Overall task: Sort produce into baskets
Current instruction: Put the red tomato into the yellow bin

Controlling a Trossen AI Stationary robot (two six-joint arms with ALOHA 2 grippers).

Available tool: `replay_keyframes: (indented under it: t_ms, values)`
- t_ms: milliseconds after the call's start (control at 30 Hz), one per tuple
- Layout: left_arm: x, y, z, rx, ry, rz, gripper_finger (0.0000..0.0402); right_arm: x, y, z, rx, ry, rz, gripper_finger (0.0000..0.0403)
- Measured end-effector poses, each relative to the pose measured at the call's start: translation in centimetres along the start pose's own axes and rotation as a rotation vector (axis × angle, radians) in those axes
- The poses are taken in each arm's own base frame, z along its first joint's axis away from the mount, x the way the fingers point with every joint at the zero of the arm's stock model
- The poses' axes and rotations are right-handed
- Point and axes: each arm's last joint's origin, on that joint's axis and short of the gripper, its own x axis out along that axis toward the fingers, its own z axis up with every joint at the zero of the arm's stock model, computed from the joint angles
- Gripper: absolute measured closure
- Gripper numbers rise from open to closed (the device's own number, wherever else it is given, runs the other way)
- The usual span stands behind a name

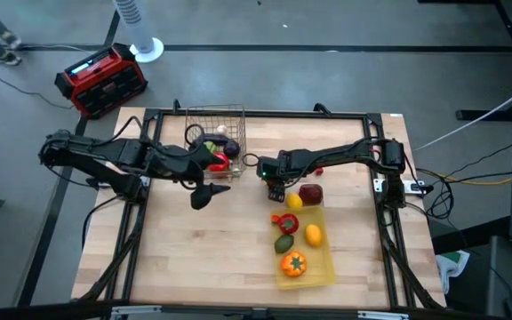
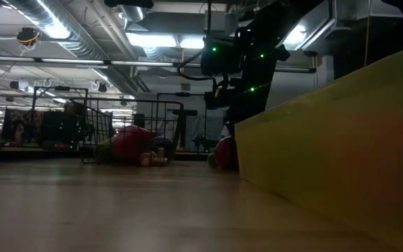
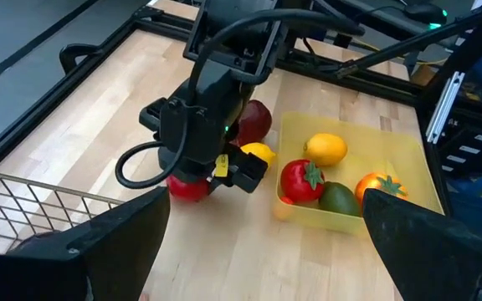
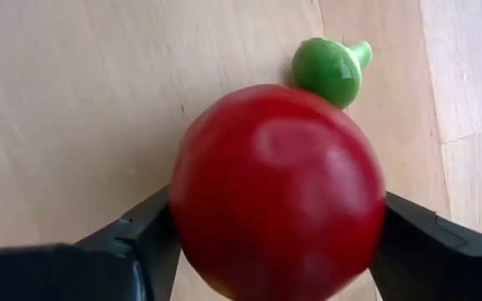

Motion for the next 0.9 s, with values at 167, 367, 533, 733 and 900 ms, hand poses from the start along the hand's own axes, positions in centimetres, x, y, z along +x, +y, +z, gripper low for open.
replay_keyframes:
  t_ms: [167, 367, 533, 733, 900]
  values:
    - [0.7, -0.2, -0.1, 0.005, 0.018, 0.007, 0.0009, -1.0, -0.1, 0.4, -0.005, 0.041, -0.003, 0.0096]
    - [1.9, -0.5, -0.5, 0.018, 0.053, 0.020, 0.0009, -4.1, 0.7, 1.4, -0.043, 0.109, 0.003, 0.0096]
    - [3.3, -0.8, -0.8, 0.067, 0.086, 0.030, 0.0009, -7.5, 3.0, 1.6, -0.124, 0.180, 0.010, 0.0096]
    - [4.3, -1.4, -1.1, 0.107, 0.098, 0.023, 0.0009, -10.7, 5.9, 0.7, -0.202, 0.260, 0.005, 0.0096]
    - [4.7, -2.1, -1.6, 0.124, 0.024, -0.027, 0.0009, -12.0, 8.4, -1.0, -0.257, 0.344, -0.015, 0.0096]
